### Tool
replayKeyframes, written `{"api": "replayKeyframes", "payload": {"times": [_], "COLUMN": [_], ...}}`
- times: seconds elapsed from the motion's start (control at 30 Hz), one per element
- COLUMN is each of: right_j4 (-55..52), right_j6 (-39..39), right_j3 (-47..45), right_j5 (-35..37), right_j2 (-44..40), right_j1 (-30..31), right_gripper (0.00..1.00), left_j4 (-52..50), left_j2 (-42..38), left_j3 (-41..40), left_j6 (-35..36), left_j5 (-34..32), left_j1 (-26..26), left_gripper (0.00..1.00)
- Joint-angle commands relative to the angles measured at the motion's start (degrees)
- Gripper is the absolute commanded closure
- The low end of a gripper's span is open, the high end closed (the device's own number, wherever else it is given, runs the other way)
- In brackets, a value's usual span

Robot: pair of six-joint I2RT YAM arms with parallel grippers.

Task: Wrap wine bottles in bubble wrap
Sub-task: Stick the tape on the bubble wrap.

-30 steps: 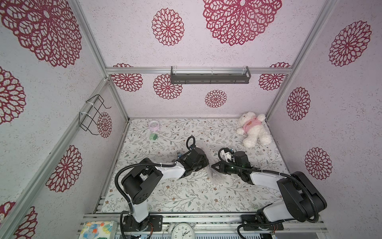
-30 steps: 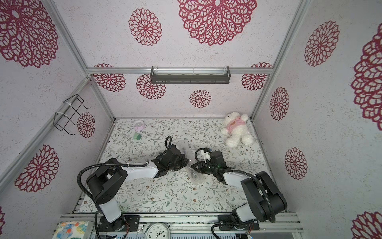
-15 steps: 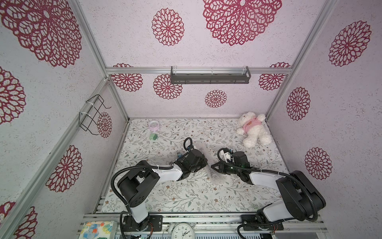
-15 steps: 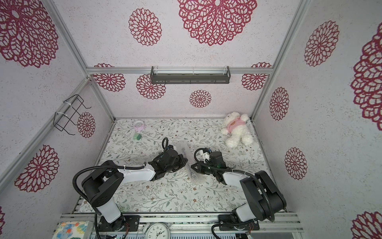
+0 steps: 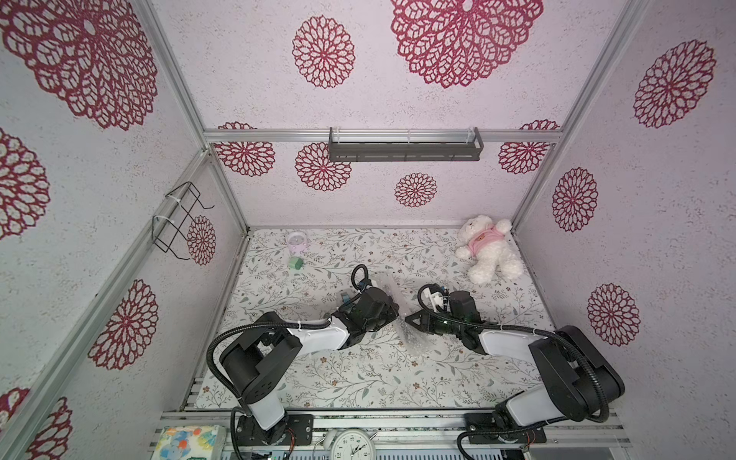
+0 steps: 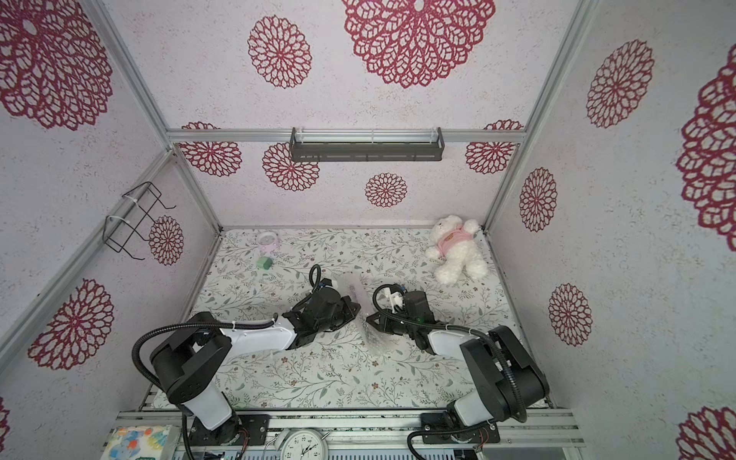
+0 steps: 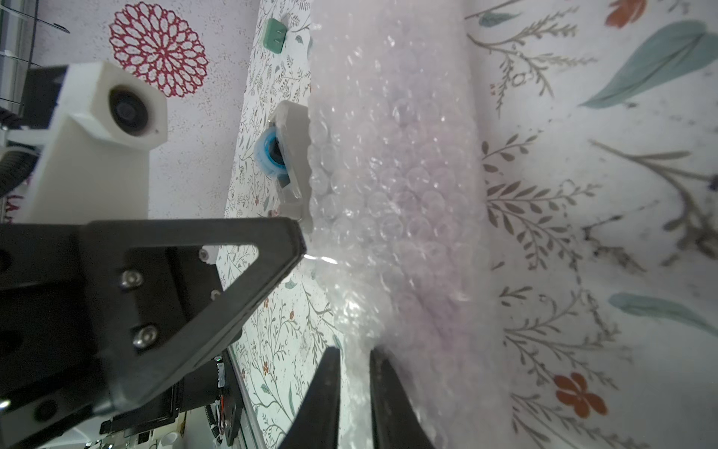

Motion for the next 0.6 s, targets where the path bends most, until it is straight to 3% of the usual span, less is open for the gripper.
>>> {"api": "replayKeyframes", "payload": {"times": [0.0,0.37,0.57], "right_j4": [-7.3,-7.7,-7.9], "right_j6": [-0.8,-0.6,-0.6], "right_j3": [-0.7,-1.0,-0.8], "right_j5": [5.8,6.6,6.6], "right_j2": [2.7,3.9,3.7], "right_j1": [0.0,0.1,0.1], "right_gripper": [0.82,0.83,0.84], "left_j4": [-1.2,-9.0,-6.2], "left_j2": [-2.6,-3.5,-2.3], "left_j3": [2.0,7.4,4.5], "left_j6": [1.2,6.1,3.5], "left_j5": [-1.6,-2.1,-2.2], "left_j1": [-0.3,-0.3,-0.3], "left_gripper": [1.00,1.00,1.00]}}
